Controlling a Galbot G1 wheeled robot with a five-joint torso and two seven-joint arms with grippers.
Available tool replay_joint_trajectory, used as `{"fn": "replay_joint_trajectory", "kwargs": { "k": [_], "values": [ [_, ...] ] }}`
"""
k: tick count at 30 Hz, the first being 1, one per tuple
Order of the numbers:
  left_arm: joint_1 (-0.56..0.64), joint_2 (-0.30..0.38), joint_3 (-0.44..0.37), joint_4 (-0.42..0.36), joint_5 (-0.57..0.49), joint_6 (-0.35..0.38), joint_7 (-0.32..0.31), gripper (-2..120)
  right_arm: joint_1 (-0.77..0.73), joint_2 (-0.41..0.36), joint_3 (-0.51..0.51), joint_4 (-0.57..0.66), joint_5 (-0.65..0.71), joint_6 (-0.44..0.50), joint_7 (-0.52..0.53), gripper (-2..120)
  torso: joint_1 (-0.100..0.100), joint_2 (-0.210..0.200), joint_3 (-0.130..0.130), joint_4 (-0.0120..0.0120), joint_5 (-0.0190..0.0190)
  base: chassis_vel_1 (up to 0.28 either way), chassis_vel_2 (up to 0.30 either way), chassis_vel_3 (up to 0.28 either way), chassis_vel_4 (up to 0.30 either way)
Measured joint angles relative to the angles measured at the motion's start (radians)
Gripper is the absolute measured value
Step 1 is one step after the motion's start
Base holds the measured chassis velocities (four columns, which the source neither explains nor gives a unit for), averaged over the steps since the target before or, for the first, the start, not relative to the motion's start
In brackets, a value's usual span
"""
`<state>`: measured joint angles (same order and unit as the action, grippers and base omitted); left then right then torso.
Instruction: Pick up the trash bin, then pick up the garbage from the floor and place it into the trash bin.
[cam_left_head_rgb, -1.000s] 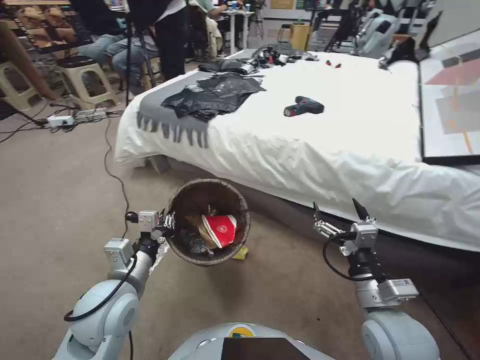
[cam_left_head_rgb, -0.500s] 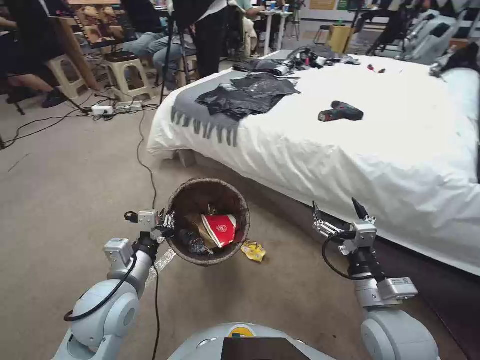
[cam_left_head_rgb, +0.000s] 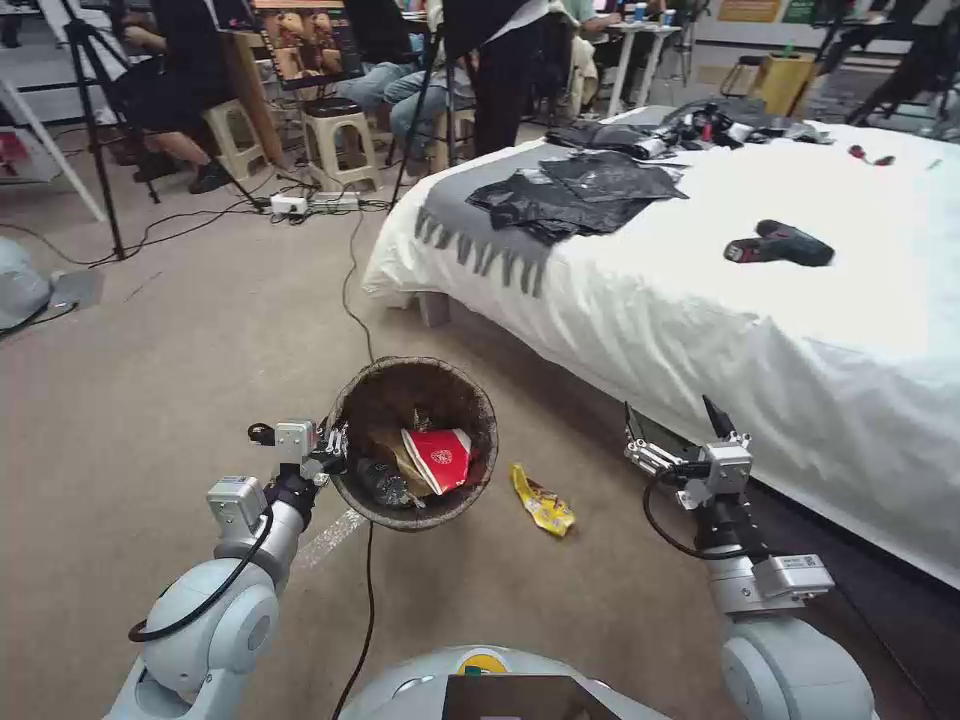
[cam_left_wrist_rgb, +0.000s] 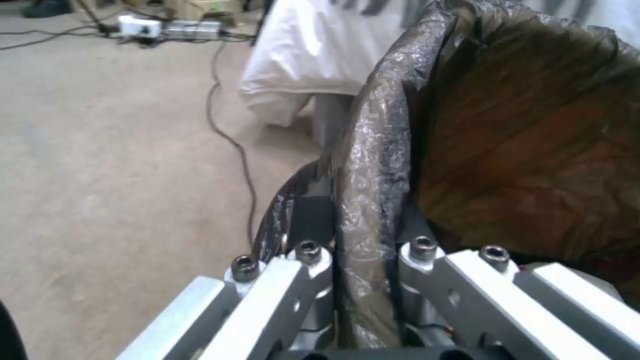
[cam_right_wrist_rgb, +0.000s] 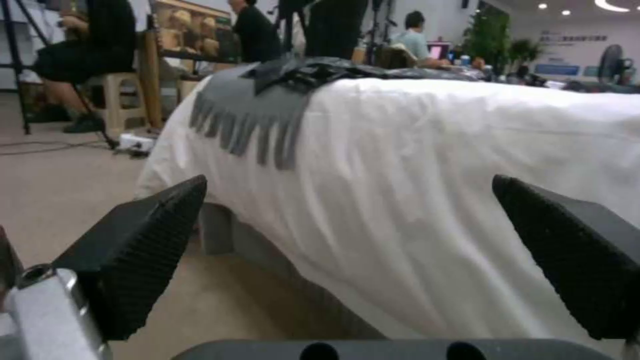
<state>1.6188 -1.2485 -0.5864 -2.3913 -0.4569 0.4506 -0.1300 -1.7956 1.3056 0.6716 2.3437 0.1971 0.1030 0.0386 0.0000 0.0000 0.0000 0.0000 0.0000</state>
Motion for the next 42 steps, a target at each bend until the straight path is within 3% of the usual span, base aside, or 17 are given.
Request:
{"fn": "replay_joint_trajectory", "kwargs": {
  "k": [17, 26, 42],
  "values": [
    [-0.002, -0.001, 0.0, 0.002, 0.012, -0.015, -0.004, 7, 0.005, -0.018, 0.004, -0.003, 0.019, -0.02, 0.0, 100, 0.0, 0.0, 0.0, 0.0002, 0.0, 0.066, 0.066, 0.071, 0.066],
    [-0.001, 0.003, -0.001, 0.003, 0.011, -0.02, -0.007, 7, 0.009, -0.09, 0.043, -0.043, 0.109, -0.093, -0.041, 100, 0.0, 0.0, 0.0, 0.0001, 0.0001, 0.0, 0.0, 0.0, 0.0],
    [-0.007, 0.001, 0.008, -0.001, 0.011, -0.018, -0.009, 7, 0.156, -0.239, -0.048, -0.336, 0.187, -0.185, -0.124, 100, 0.0, 0.0, 0.0, 0.0, 0.0001, 0.0, 0.0, 0.0, 0.0]
  ]
}}
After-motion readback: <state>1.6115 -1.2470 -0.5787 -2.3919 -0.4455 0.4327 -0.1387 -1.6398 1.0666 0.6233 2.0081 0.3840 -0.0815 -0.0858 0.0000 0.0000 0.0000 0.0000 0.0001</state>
